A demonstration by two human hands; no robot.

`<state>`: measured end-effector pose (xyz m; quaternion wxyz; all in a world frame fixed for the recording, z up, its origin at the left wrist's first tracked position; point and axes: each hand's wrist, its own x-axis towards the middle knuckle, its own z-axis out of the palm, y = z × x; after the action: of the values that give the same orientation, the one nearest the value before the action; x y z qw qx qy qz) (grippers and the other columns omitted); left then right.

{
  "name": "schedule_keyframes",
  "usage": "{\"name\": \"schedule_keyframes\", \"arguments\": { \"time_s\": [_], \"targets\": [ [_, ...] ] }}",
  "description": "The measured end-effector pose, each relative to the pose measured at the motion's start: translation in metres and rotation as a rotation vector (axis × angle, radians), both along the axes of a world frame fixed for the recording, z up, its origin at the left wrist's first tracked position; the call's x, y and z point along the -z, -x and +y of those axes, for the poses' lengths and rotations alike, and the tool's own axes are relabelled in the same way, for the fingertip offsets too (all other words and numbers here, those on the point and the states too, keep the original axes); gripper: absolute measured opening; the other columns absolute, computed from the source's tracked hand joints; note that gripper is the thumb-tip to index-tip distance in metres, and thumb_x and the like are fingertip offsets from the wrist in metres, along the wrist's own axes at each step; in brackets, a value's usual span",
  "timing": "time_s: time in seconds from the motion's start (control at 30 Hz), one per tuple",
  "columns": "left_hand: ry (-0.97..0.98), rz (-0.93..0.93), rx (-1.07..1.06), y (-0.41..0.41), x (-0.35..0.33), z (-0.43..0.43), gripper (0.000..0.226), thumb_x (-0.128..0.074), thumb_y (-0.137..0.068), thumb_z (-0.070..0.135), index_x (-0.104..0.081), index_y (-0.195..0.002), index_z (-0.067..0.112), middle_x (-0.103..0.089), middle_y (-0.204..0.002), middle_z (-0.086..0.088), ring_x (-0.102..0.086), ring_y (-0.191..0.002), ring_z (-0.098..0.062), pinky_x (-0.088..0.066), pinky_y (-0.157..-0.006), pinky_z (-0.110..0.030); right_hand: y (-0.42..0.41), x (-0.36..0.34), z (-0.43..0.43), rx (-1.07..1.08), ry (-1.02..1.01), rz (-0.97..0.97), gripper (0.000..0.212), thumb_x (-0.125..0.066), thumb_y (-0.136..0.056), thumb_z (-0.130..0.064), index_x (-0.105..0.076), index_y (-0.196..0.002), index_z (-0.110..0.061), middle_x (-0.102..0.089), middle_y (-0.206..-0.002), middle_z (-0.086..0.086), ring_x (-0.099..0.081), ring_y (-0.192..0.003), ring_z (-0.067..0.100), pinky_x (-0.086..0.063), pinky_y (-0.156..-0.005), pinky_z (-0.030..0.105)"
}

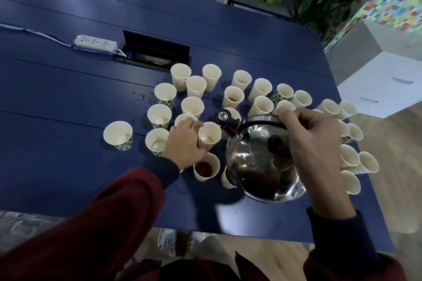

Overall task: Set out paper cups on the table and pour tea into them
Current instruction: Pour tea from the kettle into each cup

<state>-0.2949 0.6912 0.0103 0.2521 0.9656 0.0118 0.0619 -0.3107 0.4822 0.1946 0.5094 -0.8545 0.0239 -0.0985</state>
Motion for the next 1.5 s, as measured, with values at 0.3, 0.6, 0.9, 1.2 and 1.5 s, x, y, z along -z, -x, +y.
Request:
{"name": "schedule_keyframes", "arguments": {
  "time_s": [0.3, 0.6, 0.9, 1.2, 1.5],
  "targets": [
    [-0.245, 0.187, 0.071, -0.037, -0.009, -0.011, 0.093, -0.072, -0.067, 0.069, -0.042, -0.138, 0.018, -0.047, -0.133, 0.000, -0.038, -0.122, -0.026, -0.028, -0.094, -0.042, -0.047, 0.006, -0.006, -0.135, 0.131, -0.001, 0.035, -0.069, -0.087, -0.028, -0.061, -0.056, -0.017, -0.049, -0.046, -0.011, -0.043, -0.049, 0.007, -0.036, -0.058, 0.027],
    [-0.269, 0.042, -0.014, -0.034, 0.007, -0.016, 0.077, -0.066, -0.062, 0.077, -0.062, -0.115, 0.022, -0.062, -0.111, 0.004, -0.043, -0.108, -0.024, -0.031, -0.083, -0.041, -0.076, 0.020, 0.004, -0.279, 0.299, 0.031, 0.029, -0.069, -0.084, -0.040, -0.065, -0.063, -0.021, -0.063, -0.059, -0.004, -0.062, -0.066, 0.021, -0.050, -0.068, 0.038],
    [-0.221, 0.027, -0.001, -0.020, 0.006, -0.010, 0.085, -0.071, -0.052, 0.079, -0.065, -0.112, 0.019, -0.064, -0.110, 0.002, -0.050, -0.111, -0.027, -0.037, -0.086, -0.045, -0.079, 0.028, 0.006, -0.334, 0.324, 0.039, 0.029, -0.068, -0.081, -0.047, -0.060, -0.054, -0.036, -0.060, -0.054, -0.014, -0.058, -0.063, 0.015, -0.046, -0.064, 0.034],
    [-0.185, -0.017, -0.015, -0.021, 0.006, -0.006, 0.076, -0.079, -0.056, 0.067, -0.062, -0.114, 0.021, -0.065, -0.109, 0.003, -0.050, -0.107, -0.026, -0.036, -0.082, -0.043, -0.077, 0.029, 0.005, -0.298, 0.324, 0.048, 0.029, -0.062, -0.075, -0.053, -0.062, -0.056, -0.031, -0.060, -0.054, -0.010, -0.060, -0.063, 0.018, -0.049, -0.064, 0.038],
    [-0.134, 0.065, -0.003, -0.023, 0.001, -0.007, 0.075, -0.072, -0.066, 0.071, -0.057, -0.124, 0.027, -0.060, -0.120, 0.007, -0.042, -0.119, -0.021, -0.027, -0.092, -0.040, -0.078, 0.030, 0.001, -0.306, 0.338, 0.044, 0.033, -0.068, -0.082, -0.046, -0.058, -0.054, -0.031, -0.053, -0.048, -0.012, -0.054, -0.059, 0.019, -0.044, -0.061, 0.035]
  ]
}}
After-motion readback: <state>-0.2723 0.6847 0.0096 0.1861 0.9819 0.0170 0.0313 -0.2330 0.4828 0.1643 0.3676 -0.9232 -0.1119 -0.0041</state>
